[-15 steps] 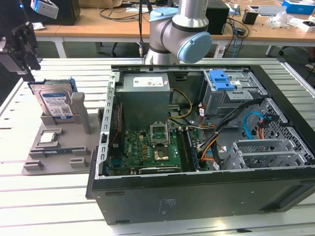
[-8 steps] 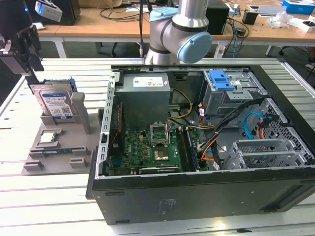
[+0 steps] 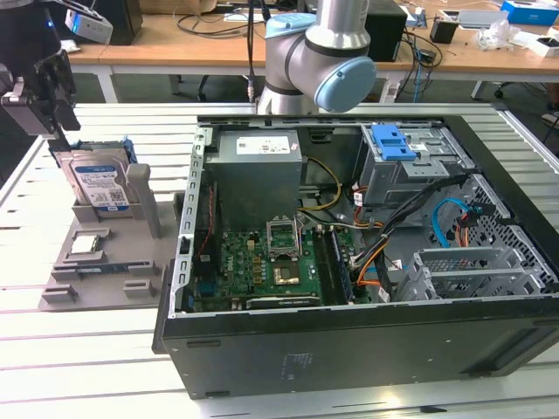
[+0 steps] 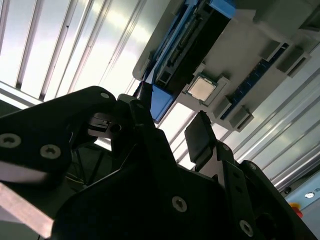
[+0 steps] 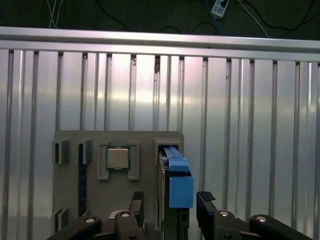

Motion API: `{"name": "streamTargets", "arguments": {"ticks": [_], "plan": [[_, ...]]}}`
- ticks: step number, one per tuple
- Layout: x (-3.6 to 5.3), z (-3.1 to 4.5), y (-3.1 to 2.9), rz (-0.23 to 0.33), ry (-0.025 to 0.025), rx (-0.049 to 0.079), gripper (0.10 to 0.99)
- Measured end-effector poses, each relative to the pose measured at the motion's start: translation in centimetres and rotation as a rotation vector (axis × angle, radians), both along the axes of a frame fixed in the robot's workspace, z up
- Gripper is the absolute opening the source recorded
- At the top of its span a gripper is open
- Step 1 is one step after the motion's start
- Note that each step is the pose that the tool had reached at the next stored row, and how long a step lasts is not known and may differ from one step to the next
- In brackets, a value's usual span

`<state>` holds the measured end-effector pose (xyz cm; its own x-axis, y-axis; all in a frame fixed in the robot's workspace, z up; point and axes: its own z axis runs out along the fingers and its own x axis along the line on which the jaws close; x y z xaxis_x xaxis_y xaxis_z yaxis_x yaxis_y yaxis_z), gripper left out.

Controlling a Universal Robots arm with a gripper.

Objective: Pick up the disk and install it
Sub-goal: 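Pick up the disk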

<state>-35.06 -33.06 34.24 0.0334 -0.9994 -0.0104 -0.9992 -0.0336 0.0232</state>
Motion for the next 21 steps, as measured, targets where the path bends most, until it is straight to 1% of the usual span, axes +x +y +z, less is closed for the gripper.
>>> {"name": "streamTargets", "arguments": {"ticks": [7, 21], "plan": [[0.02, -0.42, 0.00, 0.000, 0.0000, 0.000, 0.541], [0.02, -0.74, 0.00, 0.000, 0.0000, 0.000, 0.541]]}}
